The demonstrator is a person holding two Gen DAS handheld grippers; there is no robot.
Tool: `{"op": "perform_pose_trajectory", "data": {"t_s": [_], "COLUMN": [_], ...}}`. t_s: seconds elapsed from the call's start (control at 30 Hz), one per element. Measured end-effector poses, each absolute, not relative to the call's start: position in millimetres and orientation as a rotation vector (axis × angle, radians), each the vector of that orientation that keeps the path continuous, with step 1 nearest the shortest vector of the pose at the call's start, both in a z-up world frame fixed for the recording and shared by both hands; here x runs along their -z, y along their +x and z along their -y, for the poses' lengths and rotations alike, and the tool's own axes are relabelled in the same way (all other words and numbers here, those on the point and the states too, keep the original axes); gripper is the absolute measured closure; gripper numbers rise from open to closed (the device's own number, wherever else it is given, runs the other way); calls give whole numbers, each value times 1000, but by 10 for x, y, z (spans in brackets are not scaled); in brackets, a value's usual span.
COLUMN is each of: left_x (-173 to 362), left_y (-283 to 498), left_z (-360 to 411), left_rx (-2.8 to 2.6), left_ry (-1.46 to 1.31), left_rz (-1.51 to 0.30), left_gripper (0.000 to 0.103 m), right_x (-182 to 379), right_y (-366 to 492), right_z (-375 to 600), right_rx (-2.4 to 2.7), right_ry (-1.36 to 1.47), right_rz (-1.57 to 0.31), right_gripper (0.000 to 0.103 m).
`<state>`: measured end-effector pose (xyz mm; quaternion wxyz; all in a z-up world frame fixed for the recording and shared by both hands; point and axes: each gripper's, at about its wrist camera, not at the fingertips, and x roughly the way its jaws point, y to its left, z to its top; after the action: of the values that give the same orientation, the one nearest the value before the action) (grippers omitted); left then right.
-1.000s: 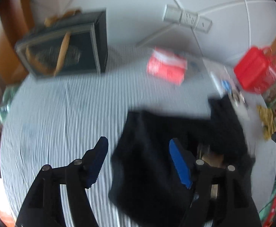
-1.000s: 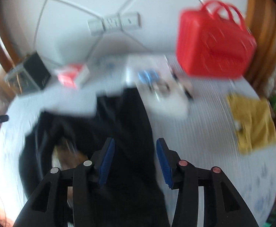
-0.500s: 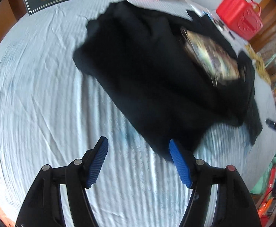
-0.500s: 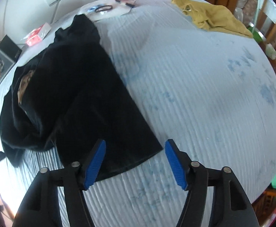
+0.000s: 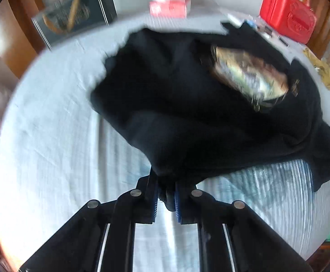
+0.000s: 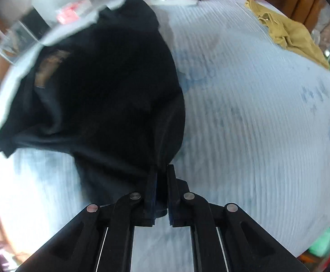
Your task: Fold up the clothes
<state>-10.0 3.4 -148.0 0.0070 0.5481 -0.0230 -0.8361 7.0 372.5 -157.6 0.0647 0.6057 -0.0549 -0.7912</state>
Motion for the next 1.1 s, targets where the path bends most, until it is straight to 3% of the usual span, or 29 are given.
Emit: {"op": "perform_pose_trajectory", "data": {"t_s": [0.17,0.27,0.33,0.53,0.6,0.63,0.77,0.87,0.93,1.0,1.07,1.1], "left_x": [1101,1277,1450,1184,984,912,896,961,1119,1324,1515,1604], "left_y": [271,472,560,542,426,348,21,-173,-333,-545,-638,-664], "left_z": [81,147,175,471,593,656,883,958,946,893,831,802], "left_rx": [2647,2562,2484,2518,2570,2591,2584,2584,2564,2537,2498,2479], "left_ry": [1738,1910,2026,1989,1896,1844,1754,1713,1730,1760,1791,1807], "left_rz": [168,179,205,34,-52,-84,-205,-244,-250,-237,-205,-191], "left_gripper": [91,91,85,68,44,39,36,36,36,36,36,36], "right_x": [1157,1270,1339,1248,1286,1308,1548,1739,1832,1935,2013,2003], "right_y": [771,1030,1094,703,419,275,-332,-616,-755,-819,-863,-853], "right_z": [-3767,-3680,-3661,-3886,-3909,-3920,-3967,-3896,-3836,-3731,-3639,-3555], "right_rx": [2277,2157,2128,2297,2344,2367,2422,2414,2408,2409,2412,2433], "right_ry": [1750,1844,1893,1841,1811,1796,1821,1860,1876,1877,1898,1908], "right_rz": [251,225,196,258,278,290,373,428,455,423,368,285], "right_gripper": [96,90,79,71,70,70,70,58,42,34,36,53]}}
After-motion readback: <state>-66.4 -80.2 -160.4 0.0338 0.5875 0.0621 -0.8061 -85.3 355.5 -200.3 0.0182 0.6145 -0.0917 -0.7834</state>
